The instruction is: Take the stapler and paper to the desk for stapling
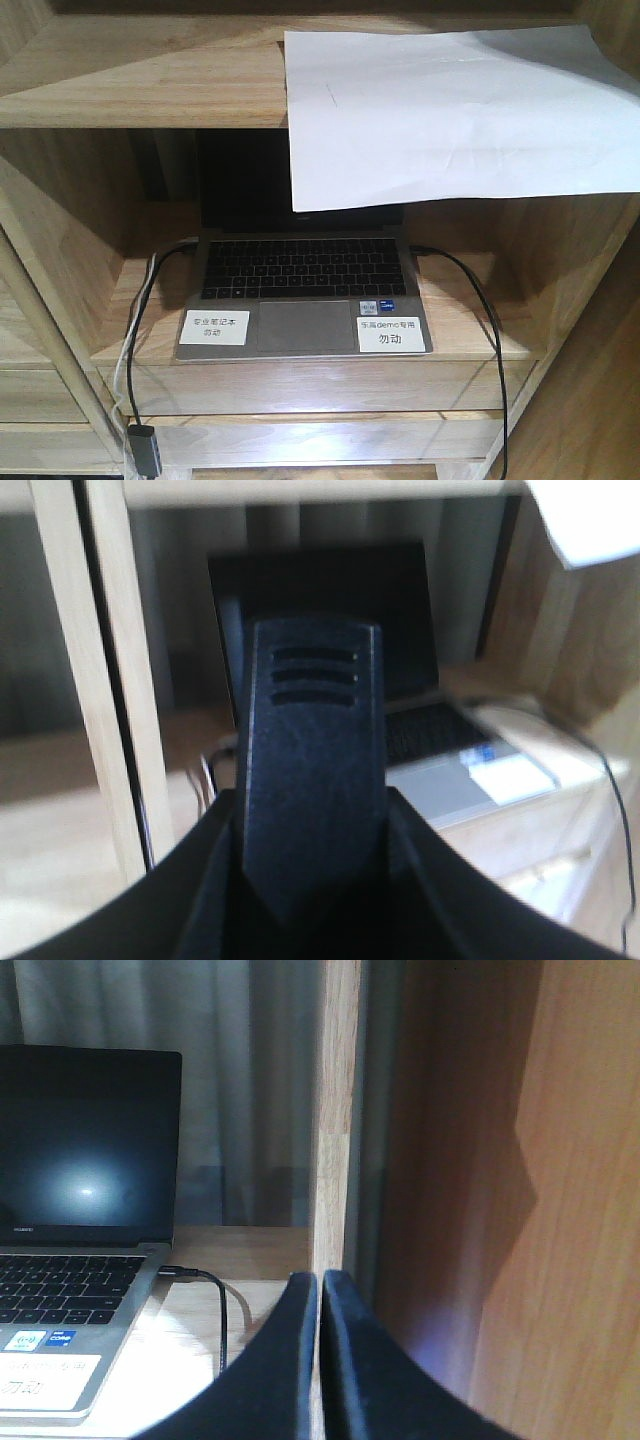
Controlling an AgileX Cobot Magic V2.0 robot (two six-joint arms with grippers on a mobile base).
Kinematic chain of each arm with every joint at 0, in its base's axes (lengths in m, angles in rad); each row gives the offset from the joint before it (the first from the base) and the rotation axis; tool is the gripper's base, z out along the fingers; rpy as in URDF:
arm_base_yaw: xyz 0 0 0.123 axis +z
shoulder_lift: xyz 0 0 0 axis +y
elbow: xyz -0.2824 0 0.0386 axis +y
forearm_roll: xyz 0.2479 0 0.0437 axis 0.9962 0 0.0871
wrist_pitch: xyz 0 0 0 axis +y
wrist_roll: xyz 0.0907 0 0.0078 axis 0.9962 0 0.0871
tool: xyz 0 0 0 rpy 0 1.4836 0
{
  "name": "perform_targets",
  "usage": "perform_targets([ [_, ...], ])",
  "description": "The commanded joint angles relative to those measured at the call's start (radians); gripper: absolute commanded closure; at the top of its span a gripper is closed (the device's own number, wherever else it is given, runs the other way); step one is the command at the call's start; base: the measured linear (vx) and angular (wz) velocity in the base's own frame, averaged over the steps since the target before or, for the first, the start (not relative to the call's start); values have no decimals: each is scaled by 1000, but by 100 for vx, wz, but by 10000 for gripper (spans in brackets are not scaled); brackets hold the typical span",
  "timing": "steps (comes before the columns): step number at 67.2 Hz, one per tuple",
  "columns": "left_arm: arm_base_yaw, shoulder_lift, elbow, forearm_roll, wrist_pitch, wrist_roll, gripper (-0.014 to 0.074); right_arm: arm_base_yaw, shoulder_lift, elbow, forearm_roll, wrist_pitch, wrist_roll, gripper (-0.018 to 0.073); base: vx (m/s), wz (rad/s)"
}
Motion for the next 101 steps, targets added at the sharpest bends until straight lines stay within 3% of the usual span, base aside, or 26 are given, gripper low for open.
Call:
perform_targets([
  [1,-3,13,-24,-5,-105,-1,603,-7,-10,22,-4,-74,-6,568,0,0],
  [74,-3,13,-24,-4,-104,-1,603,-7,-9,22,-5,-74,6,568,0,0],
  [81,-3,13,-24,-4,-104,-1,603,-7,-9,22,37,-74,179,568,0,0],
  [88,-3,13,-24,-4,-104,-1,603,-7,-9,22,25,-74,464,568,0,0],
  [96,-3,13,-24,-4,-104,-1,603,-7,-9,22,-14,-74,865,568,0,0],
  [101,-3,13,-24,-4,-104,-1,603,-7,-9,22,-39,-74,997,568,0,0],
])
